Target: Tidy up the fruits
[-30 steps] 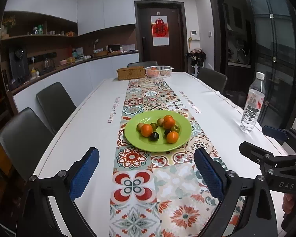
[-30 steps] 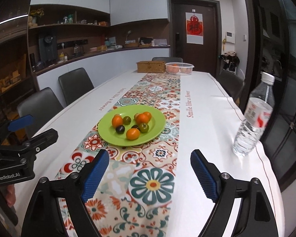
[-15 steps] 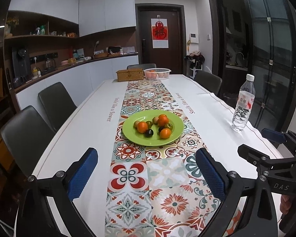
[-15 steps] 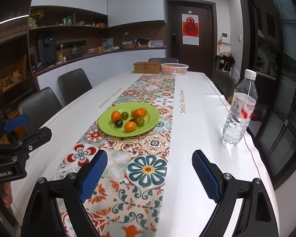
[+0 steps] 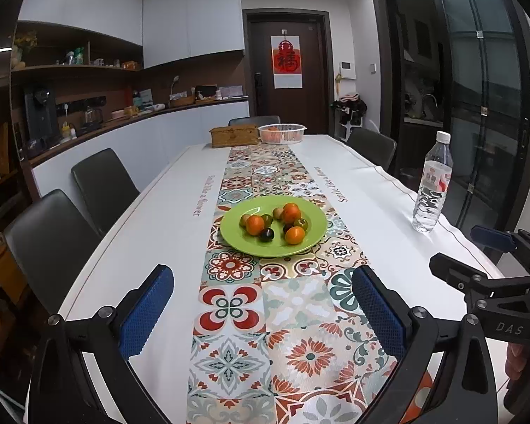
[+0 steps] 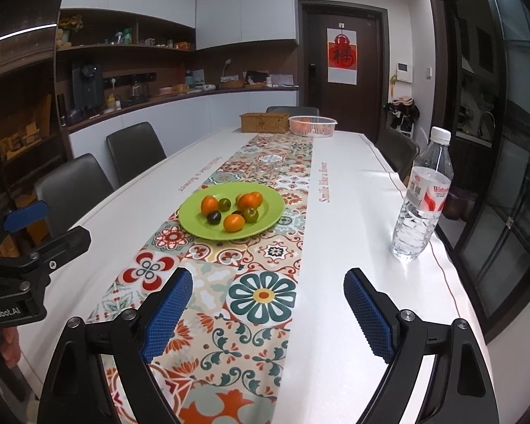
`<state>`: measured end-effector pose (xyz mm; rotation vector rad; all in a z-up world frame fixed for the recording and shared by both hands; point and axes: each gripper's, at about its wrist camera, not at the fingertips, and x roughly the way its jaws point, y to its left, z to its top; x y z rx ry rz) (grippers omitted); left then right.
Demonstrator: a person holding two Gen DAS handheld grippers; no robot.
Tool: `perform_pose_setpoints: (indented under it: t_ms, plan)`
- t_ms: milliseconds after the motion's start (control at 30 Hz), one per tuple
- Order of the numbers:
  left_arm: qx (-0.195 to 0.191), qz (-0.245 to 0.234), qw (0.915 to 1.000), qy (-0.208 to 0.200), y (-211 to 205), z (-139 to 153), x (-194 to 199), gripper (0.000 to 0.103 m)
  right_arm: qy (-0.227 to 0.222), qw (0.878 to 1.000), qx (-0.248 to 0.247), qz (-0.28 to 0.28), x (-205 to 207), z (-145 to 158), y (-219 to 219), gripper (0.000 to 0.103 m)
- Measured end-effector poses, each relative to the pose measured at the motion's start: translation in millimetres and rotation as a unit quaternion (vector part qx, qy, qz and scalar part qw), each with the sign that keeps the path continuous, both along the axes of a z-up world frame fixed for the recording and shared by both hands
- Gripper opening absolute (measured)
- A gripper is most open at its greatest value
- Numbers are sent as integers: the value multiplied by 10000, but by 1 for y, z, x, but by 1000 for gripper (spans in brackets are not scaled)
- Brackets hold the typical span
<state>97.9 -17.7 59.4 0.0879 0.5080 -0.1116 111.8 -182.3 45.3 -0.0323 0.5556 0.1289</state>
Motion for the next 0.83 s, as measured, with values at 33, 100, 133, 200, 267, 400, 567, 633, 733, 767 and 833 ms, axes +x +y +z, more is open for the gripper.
perform_pose_setpoints:
  t_ms: [33,100,133,200,267,400,567,633,733,767,833]
  plan:
    - [-4,7,10000,10,0,0,0,103,-9,10000,-6,-4,-1,1,0,88]
    - [-11,4,10000,-3,0,0,-2,103,-37,10000,-12,-10,-3,2,0,88]
    - [-2,-1,10000,-12,0,0,-2,103,-46,10000,-18,-7,-4,3,0,88]
    - [14,-5,10000,-31,-1,0,-3,103,-73,10000,-21,2,-6,4,0,88]
    - [18,-14,10000,-35,-1,0,-4,103,-83,10000,-17,9,-5,5,-1,88]
    - [12,-42,9999,-94,-3,1,-8,103,-95,10000,2,12,-7,5,-2,88]
    - [11,-72,9998,-192,-3,3,-12,103,-95,10000,-10,19,-8,5,-1,88]
    - [9,-71,9997,-227,-3,4,-13,103,-94,10000,-1,15,-8,5,-1,88]
    - [15,-82,9997,-238,-4,4,-14,103,-98,10000,4,19,-8,5,-1,88]
    - [10,-82,9997,-235,-3,4,-14,103,-95,10000,1,18,-8,5,-1,88]
    - [10,-90,9997,-238,-4,4,-14,103,-87,10000,9,27,-9,5,-2,88]
